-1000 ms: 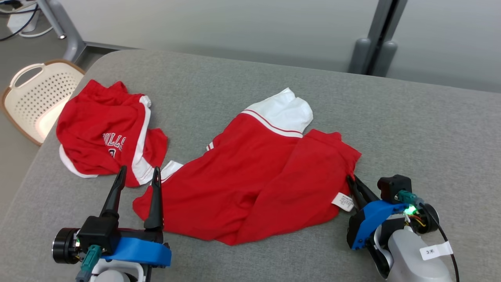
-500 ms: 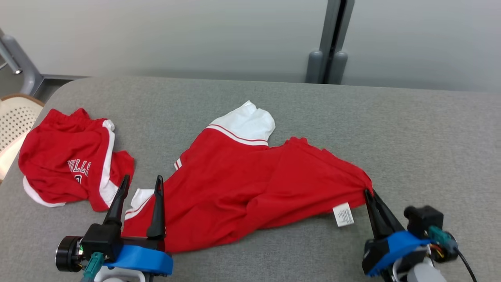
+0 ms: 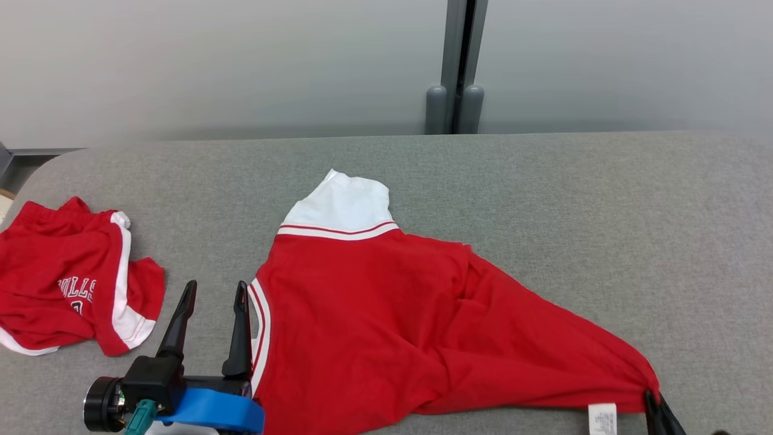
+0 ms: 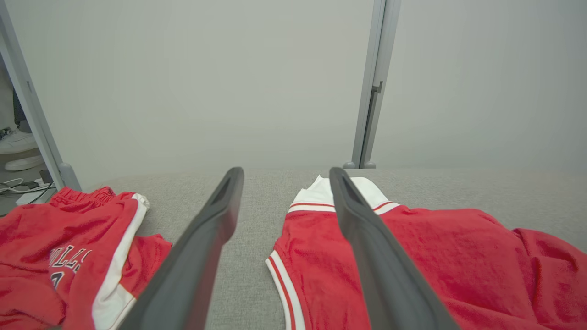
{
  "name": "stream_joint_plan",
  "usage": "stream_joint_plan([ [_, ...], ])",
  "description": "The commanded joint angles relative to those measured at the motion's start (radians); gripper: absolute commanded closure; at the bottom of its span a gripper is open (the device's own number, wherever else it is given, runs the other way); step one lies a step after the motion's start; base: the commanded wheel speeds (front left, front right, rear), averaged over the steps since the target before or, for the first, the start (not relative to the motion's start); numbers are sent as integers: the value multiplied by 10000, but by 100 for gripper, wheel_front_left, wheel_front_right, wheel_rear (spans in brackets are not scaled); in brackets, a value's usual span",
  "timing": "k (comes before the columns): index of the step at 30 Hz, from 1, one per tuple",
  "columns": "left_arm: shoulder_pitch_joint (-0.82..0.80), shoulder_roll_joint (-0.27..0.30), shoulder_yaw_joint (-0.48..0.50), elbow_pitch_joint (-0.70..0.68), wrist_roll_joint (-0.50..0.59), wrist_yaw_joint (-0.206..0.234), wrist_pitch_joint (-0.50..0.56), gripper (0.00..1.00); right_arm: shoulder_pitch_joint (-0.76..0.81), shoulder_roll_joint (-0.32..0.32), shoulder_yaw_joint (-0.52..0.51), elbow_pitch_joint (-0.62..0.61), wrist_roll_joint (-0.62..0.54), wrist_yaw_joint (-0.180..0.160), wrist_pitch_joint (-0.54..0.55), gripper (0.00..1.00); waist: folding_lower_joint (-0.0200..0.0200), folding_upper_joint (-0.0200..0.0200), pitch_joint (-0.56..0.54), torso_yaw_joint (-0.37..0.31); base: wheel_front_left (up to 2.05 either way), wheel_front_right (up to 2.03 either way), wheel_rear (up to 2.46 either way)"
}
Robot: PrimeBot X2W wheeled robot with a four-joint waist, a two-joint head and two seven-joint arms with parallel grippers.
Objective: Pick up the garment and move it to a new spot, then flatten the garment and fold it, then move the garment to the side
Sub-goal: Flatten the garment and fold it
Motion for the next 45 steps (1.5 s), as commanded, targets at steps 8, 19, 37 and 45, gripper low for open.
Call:
stream_joint_plan([
  [8,-221,6,90,-28,0,43,-27,0,1064,83,-477,-544,38,2,-2,0,1,0,77,-234,0,0,0],
  [19,-162,3,187,11,167,-4,-28,0,-759,-182,-5,-1807,-759,2,282,0,1,0,17,-32,0,0,0],
  [37,-653,1,-116,62,63,-57,-26,0,-5757,-1018,2348,2624,-1014,2,1603,0,1,0,642,1343,0,0,0],
  [45,-696,2,-233,102,7,-48,-26,0,-6366,-1225,2638,5145,-1146,2,1663,0,1,0,855,1749,0,0,0],
])
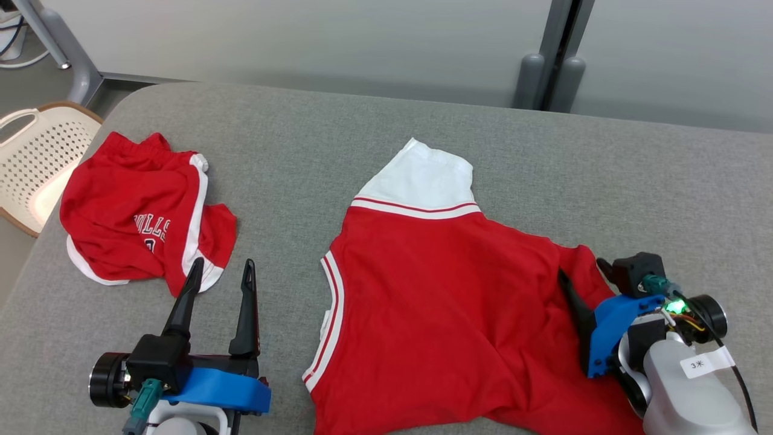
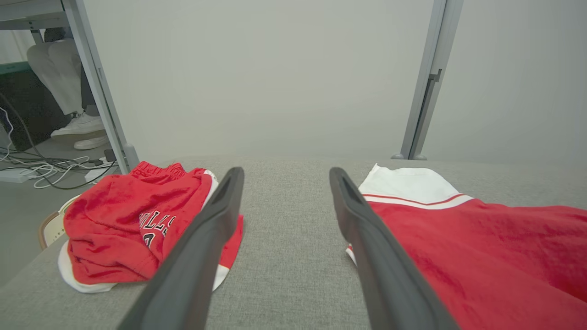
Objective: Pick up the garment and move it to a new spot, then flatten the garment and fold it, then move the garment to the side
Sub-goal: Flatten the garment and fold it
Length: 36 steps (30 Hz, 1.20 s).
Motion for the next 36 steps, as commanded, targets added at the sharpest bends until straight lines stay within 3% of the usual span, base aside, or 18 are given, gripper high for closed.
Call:
stream_joint_plan([
  [1,-116,0,-32,-3,-2,-21,-26,0,-223,-45,60,350,-36,2,-56,0,-1,0,32,45,0,0,0],
  [8,-219,0,-181,61,-94,58,-28,0,-453,201,743,1725,191,9,115,0,-1,0,1,143,0,0,0],
  [9,-223,0,-203,63,-86,68,-26,0,-468,281,899,1854,279,14,163,40,-1,0,-11,151,0,0,0],
  [10,-219,0,-217,63,-96,83,-28,0,-524,328,1025,1916,405,14,82,89,-1,0,-19,156,0,0,0],
  [11,-214,0,-232,62,-97,94,-28,0,-615,307,1137,1961,510,14,7,100,-1,0,-28,160,0,0,0],
  [21,-289,3,-341,-31,-169,118,-28,0,-2201,-1062,828,2329,1147,2,-674,100,-1,0,182,183,0,0,0],
  [29,-524,0,-430,-58,-246,75,-28,0,-3818,-2651,-553,3284,1249,0,-958,100,-1,0,610,340,0,0,0],
  [34,-674,2,-454,-82,-264,53,-26,0,-4571,-2984,-1428,3876,967,2,-1265,100,-1,0,841,402,0,0,0],
  [35,-691,0,-452,-83,-268,58,-26,0,-4630,-2954,-1550,3971,895,2,-1322,89,-1,0,865,399,0,0,0],
  [36,-703,0,-458,-80,-272,57,-26,0,-4688,-2933,-1644,4066,800,0,-1342,0,-1,0,900,391,0,0,0],
])
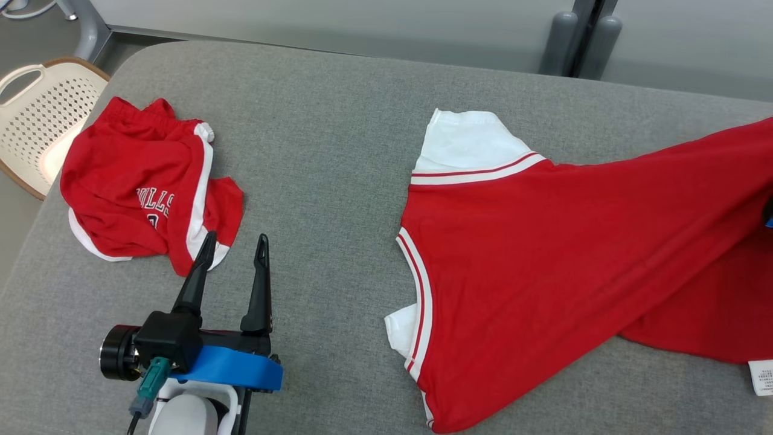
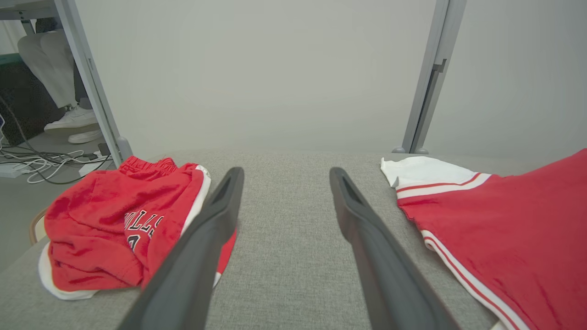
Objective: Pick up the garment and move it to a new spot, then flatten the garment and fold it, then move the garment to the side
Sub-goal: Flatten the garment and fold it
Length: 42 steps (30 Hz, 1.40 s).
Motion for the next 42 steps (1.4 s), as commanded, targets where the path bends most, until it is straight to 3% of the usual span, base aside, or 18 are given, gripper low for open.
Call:
stream_joint_plan([
  [1,-146,2,4,-30,-38,-9,-28,0,-176,68,-103,87,-55,0,-79,0,-1,-1,44,-23,0,0,0],
  [8,-206,4,52,-13,71,24,-28,0,-251,354,-868,-359,-272,0,-424,0,-1,-1,-21,-388,0,0,0],
  [14,88,4,254,28,290,-9,-28,0,1144,1402,-1477,-3288,-418,0,-422,0,-1,-1,-468,-927,0,0,0],
  [19,379,8,456,22,447,-49,-26,0,2903,2415,-922,-5782,-336,0,-425,0,-1,-1,-865,-1357,0,0,0],
  [25,668,14,558,30,564,-72,-26,0,4838,3144,-137,-7566,-39,0,-428,0,-1,-1,-1172,-1687,0,0,0],
  [34,806,12,615,66,658,-111,-28,0,7513,3905,79,-9320,271,0,-427,0,-1,-1,-1280,-1879,0,0,0],
  [42,805,11,547,85,669,-128,-26,0,9076,4179,16,-10372,90,0,-427,0,-1,-1,-1205,-1873,0,0,0],
])
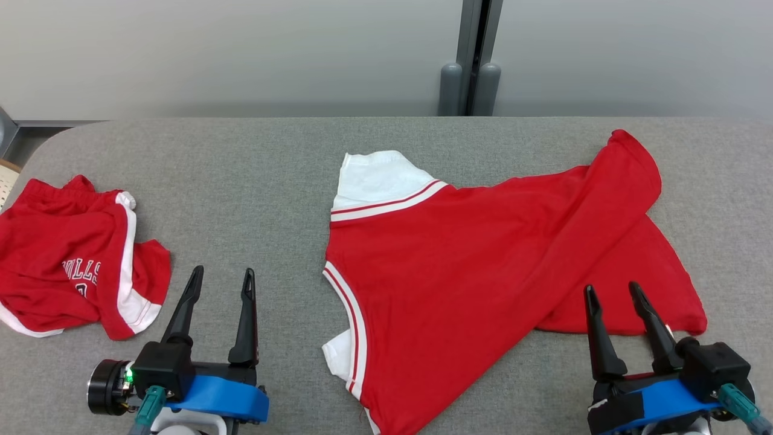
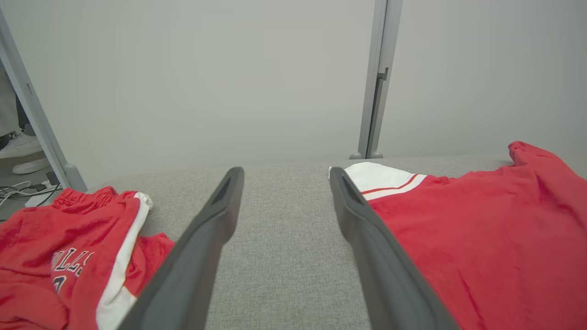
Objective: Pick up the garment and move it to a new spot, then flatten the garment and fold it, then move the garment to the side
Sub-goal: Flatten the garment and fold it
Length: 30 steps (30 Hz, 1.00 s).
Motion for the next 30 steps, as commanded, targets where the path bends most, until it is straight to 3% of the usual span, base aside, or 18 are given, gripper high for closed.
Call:
stream_joint_plan([
  [1,45,9,-3,19,20,-36,-28,0,195,29,-7,-115,26,2,-32,0,1,0,22,-12,0,0,0],
  [10,174,6,-635,454,-192,-86,-28,0,262,46,47,-4,234,2,-32,0,1,0,-93,32,0,0,0],
  [13,267,20,-1427,875,-379,-91,-28,0,245,46,38,48,206,2,-32,0,1,0,-189,51,0,0,0],
  [24,400,886,-4546,2277,-2170,-68,7,0,454,47,16,122,258,2,-33,0,1,0,-472,49,0,0,0],
  [30,93,1075,-5541,2780,-3378,-69,212,0,443,45,78,161,306,2,-33,0,1,0,-464,-36,0,0,0],
])
